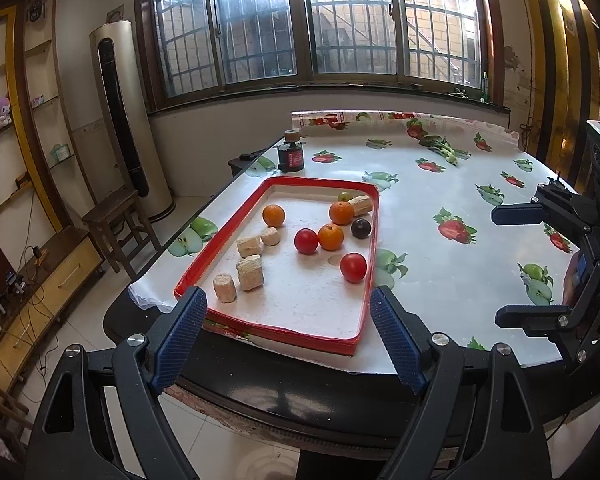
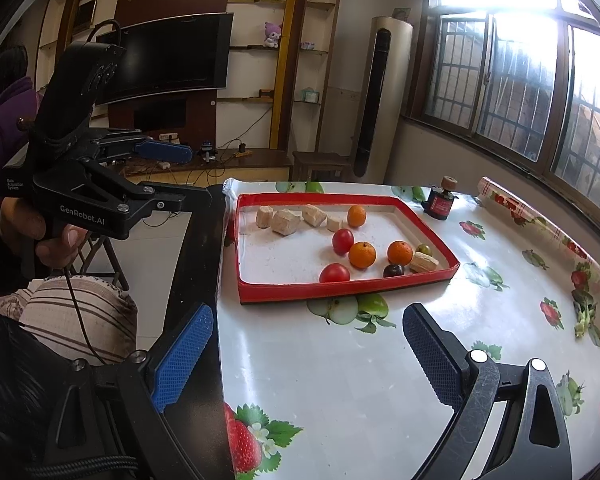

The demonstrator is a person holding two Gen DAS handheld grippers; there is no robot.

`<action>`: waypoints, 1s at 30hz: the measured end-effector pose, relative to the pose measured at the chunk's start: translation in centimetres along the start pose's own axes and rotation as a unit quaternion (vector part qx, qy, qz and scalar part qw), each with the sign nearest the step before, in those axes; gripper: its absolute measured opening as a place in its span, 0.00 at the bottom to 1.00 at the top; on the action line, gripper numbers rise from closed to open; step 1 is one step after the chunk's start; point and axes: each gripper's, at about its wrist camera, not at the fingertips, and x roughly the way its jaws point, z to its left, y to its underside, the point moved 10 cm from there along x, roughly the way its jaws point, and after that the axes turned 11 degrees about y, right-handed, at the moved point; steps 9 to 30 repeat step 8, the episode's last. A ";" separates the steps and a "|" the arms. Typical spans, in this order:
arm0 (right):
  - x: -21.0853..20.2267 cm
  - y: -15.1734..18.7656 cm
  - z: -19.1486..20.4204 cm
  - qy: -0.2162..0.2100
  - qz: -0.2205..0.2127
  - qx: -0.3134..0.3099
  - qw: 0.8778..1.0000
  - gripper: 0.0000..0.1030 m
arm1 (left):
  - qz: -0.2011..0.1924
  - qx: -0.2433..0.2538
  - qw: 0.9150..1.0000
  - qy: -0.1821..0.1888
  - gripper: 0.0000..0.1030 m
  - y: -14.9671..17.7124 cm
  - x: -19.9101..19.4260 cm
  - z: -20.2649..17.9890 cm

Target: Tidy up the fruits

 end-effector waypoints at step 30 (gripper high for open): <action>-0.6 -0.1 -1.3 0.003 -0.007 0.040 0.999 0.94 | -0.006 -0.008 1.000 0.009 0.82 -0.3 0.3 0.0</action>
